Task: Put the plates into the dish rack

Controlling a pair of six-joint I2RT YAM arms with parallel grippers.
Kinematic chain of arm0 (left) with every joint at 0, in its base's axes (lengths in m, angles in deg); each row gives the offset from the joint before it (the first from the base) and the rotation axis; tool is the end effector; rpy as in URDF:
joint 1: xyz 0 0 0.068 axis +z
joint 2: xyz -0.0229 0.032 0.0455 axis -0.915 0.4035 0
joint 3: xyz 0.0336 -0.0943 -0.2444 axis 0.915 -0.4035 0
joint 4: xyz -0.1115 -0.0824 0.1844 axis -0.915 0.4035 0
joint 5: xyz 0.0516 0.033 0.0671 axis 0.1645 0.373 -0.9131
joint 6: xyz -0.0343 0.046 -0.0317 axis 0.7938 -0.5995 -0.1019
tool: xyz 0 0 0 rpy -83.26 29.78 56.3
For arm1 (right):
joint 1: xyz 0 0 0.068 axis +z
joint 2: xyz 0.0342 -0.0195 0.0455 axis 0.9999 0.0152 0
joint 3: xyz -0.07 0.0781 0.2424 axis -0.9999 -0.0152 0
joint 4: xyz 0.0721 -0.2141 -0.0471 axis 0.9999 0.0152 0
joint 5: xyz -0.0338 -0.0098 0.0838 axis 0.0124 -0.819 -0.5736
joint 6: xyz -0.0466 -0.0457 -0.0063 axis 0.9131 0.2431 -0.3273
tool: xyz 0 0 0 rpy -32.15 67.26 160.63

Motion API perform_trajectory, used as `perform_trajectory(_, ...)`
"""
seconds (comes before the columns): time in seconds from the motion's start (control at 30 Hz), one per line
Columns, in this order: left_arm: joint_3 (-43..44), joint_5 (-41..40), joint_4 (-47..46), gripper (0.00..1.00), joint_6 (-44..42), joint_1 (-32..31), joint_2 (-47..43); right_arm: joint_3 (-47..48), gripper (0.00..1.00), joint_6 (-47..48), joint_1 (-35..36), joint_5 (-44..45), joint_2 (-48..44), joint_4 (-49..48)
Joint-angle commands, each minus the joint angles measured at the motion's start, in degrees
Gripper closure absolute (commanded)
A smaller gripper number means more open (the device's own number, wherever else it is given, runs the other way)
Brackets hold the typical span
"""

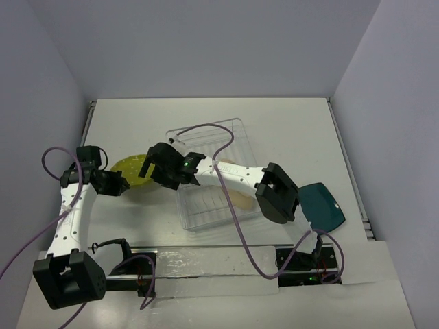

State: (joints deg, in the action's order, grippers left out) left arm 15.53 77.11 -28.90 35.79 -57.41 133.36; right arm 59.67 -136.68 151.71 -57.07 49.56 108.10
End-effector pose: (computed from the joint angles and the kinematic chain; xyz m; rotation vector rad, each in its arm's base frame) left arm 0.1631 0.0238 0.2409 -1.7916 2.1013 -0.3570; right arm 0.2214 0.4085 0.2372 0.2854 2.5078 0.9291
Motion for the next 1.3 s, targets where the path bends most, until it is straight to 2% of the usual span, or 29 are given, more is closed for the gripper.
perform_trajectory(0.0,2.61,2.72,-4.01,1.0,4.21,0.52,-1.26,3.19,0.0,-4.28,0.72,1.91,0.18,3.39)
perform_trajectory(0.13,0.9,4.74,-5.13,1.0,5.02,0.52,0.37,3.94,0.0,-7.21,1.23,2.61,2.33,2.94)
perform_trajectory(0.4,-0.09,5.63,-4.99,1.0,6.99,0.52,-2.48,15.86,0.03,-11.35,2.41,8.49,9.82,8.36)
perform_trajectory(0.9,-2.11,6.71,-4.19,1.0,9.68,0.52,-4.53,13.9,0.17,-17.59,3.33,11.64,12.08,9.12)
perform_trajectory(0.93,-2.53,6.99,-4.81,1.0,9.72,0.52,-4.71,13.35,0.28,-18.89,3.34,12.18,12.19,8.77)
perform_trajectory(0.97,-2.89,7.42,-5.2,1.0,9.64,0.52,-4.81,12.66,0.3,-19.9,3.34,12.32,12.2,8.33)
perform_trajectory(1.0,-3.13,7.79,-5.24,1.0,9.57,0.52,-4.76,11.74,0.43,-20.14,3.27,11.68,12.2,6.86)
perform_trajectory(1.17,-2.83,6.97,-4.43,1.0,9.55,0.52,-5.87,14.2,0.7,-20.1,3.97,10.9,14.06,5.56)
perform_trajectory(1.23,-2.19,6.26,-3.63,1.0,9.16,0.52,-6.14,13.28,0.94,-20.86,4.1,10.96,14.21,4.24)
perform_trajectory(1.27,-2.02,6.2,-3.4,1.0,9.02,0.52,-6.23,12.59,1.0,-20.68,4.13,11.18,13.79,3.15)
